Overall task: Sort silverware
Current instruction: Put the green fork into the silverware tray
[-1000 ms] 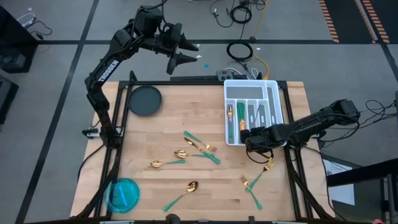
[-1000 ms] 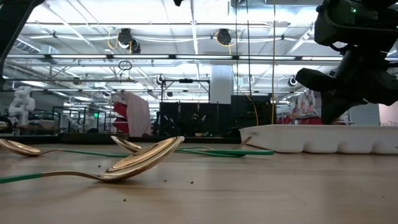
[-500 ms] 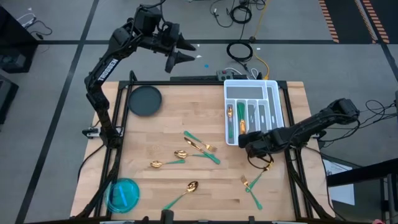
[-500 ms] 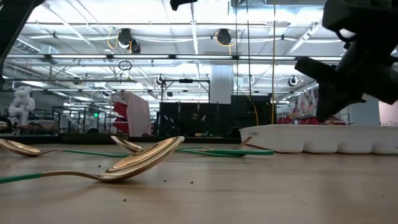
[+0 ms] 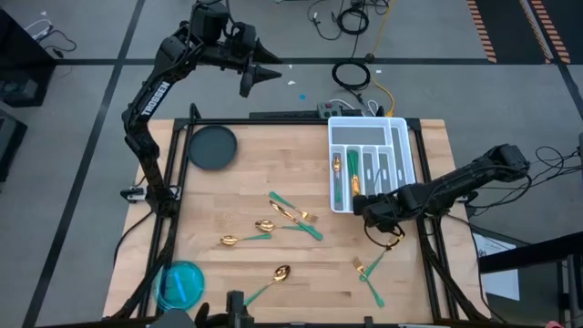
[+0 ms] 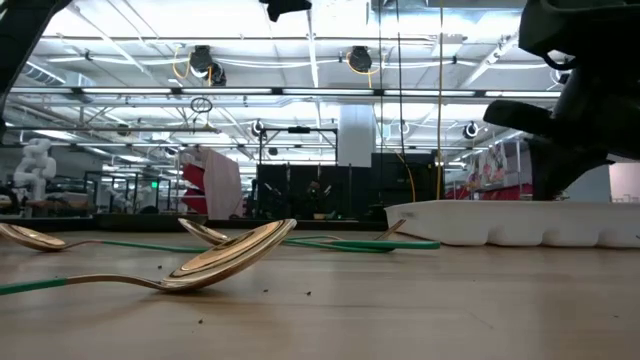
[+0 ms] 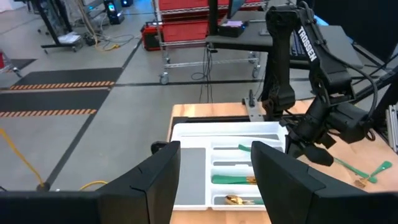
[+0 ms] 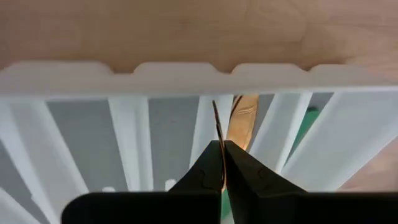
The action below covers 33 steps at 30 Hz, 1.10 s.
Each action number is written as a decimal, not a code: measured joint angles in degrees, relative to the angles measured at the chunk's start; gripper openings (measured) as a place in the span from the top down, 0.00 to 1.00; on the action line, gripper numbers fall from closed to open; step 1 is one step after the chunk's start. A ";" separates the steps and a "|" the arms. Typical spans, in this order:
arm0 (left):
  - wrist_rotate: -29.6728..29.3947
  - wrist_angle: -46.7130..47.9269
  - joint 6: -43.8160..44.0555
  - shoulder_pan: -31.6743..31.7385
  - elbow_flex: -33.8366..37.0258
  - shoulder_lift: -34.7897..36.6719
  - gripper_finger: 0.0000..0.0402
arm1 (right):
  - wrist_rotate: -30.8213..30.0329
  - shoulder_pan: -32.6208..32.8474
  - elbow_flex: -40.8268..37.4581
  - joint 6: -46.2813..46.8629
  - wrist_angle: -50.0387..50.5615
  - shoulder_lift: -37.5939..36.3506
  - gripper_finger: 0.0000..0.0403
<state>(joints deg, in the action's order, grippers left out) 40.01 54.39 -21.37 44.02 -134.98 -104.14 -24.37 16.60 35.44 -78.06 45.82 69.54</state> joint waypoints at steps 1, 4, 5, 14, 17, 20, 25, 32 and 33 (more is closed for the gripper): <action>0.00 0.00 0.00 0.16 0.00 0.00 0.49 | -0.01 -0.50 0.00 -1.08 0.25 -0.57 1.00; -0.04 0.02 -0.01 0.31 0.00 0.00 0.49 | -0.33 -2.67 0.02 -5.58 2.33 -2.20 1.00; -0.04 0.00 -0.04 0.30 0.00 0.00 0.49 | -0.34 -3.37 0.02 -7.18 3.01 -2.64 1.00; -0.15 1.09 0.00 0.22 0.02 0.00 0.49 | -0.61 -8.44 0.02 -17.03 0.89 -3.38 1.00; -0.22 1.59 0.00 0.22 0.02 0.00 0.49 | -0.03 -9.25 0.02 -17.57 0.95 -3.04 1.00; -0.22 2.02 -0.04 0.22 0.04 0.00 0.49 | 3.28 -9.92 -0.11 -17.95 1.03 -3.04 1.00; -0.24 2.01 -1.28 0.22 0.04 0.00 0.49 | 3.90 -10.61 -3.07 -18.87 0.89 -3.04 1.00; -2.21 1.62 -1.90 0.24 0.04 -0.25 0.49 | 2.02 -11.03 -6.11 -22.16 -1.08 -3.09 1.00; -2.47 1.63 -1.90 0.31 0.04 -0.39 0.49 | 1.39 -11.05 -6.16 -22.79 -1.83 -3.06 1.00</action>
<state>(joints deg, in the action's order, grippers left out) 37.54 56.02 -23.26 44.33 -134.93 -104.53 -22.98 5.55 29.29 -100.84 43.99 66.48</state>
